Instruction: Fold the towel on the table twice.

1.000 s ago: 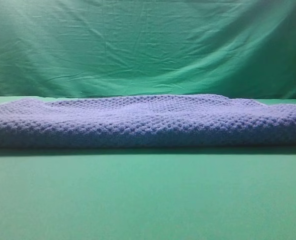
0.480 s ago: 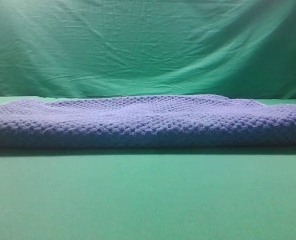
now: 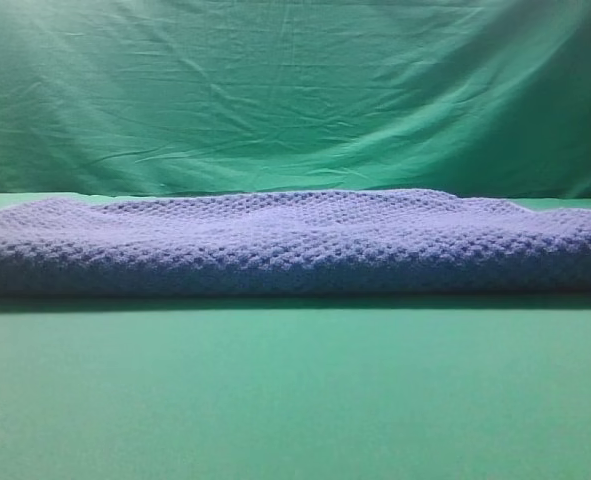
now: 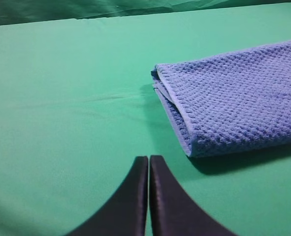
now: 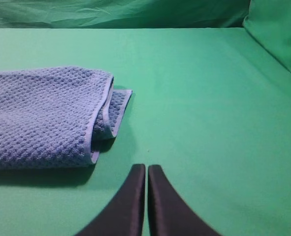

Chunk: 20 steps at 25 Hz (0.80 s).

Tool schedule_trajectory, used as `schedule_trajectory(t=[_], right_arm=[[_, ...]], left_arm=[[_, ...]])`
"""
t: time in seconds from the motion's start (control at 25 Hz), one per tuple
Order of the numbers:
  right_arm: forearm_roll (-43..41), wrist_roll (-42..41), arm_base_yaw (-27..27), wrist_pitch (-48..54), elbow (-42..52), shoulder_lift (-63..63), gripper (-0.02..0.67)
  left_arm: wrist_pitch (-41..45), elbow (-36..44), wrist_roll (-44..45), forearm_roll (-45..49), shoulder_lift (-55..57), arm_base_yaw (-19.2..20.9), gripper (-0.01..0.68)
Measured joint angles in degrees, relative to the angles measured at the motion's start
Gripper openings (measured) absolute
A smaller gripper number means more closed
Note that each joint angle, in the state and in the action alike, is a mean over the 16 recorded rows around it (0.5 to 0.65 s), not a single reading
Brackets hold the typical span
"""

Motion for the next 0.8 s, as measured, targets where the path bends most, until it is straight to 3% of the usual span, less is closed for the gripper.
schedule_trajectory(t=[0.8], right_arm=[[0.1,0.0,0.0,0.0,0.0,0.0,0.000]], left_arm=[[-0.2,0.0,0.0,0.0,0.0,0.0,0.000]])
